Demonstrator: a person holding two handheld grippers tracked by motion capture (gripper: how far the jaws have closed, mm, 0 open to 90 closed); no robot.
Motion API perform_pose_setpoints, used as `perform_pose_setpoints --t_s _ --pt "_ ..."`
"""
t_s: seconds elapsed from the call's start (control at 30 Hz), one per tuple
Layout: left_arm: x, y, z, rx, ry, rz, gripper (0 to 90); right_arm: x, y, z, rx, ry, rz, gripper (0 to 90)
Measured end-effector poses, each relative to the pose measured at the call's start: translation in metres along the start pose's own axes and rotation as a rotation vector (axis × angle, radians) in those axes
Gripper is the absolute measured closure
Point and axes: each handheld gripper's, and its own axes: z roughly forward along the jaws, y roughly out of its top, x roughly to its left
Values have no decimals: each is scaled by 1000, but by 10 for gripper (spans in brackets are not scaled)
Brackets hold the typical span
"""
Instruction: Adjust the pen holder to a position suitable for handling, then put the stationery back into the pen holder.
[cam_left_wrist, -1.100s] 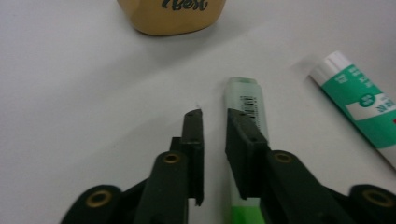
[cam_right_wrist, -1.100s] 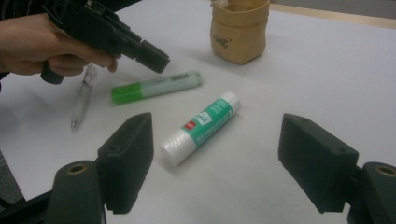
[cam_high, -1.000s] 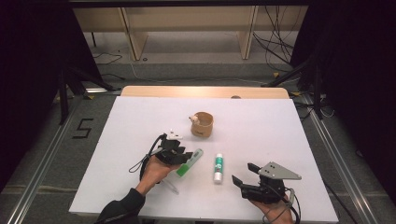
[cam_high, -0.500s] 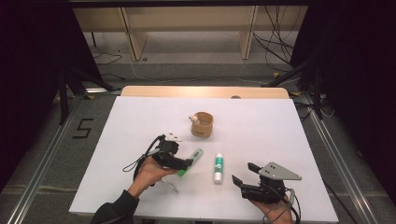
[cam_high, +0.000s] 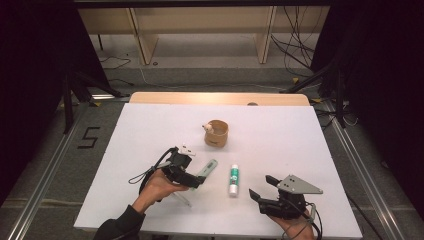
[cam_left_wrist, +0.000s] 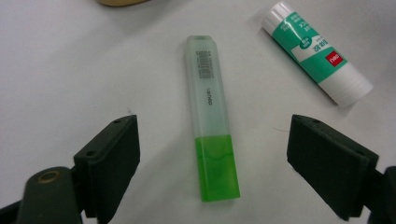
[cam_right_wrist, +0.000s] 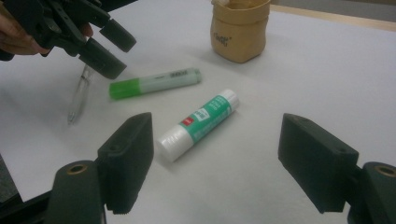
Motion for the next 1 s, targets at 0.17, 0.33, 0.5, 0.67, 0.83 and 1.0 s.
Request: perform_pose_setpoints --t_s 0.17,0.33,0.5,0.67,0.83,1.0 --pt "-4 -1 7 44 17 26 172 1 0 1 4 1 -1 276" --pt "-6 -1 13 85 23 45 178 1 0 1 7 2 -1 276" --pt "-8 0 19 117 32 61 203 1 -1 2 8 -1 -5 276" --pt "-8 0 26 153 31 72 262 1 -1 3 13 0 -2 276" --pt "-6 0 30 163 40 77 382 1 -1 4 12 2 -4 276" --pt "-8 1 29 167 63 94 476 1 -2 5 17 4 -8 276"
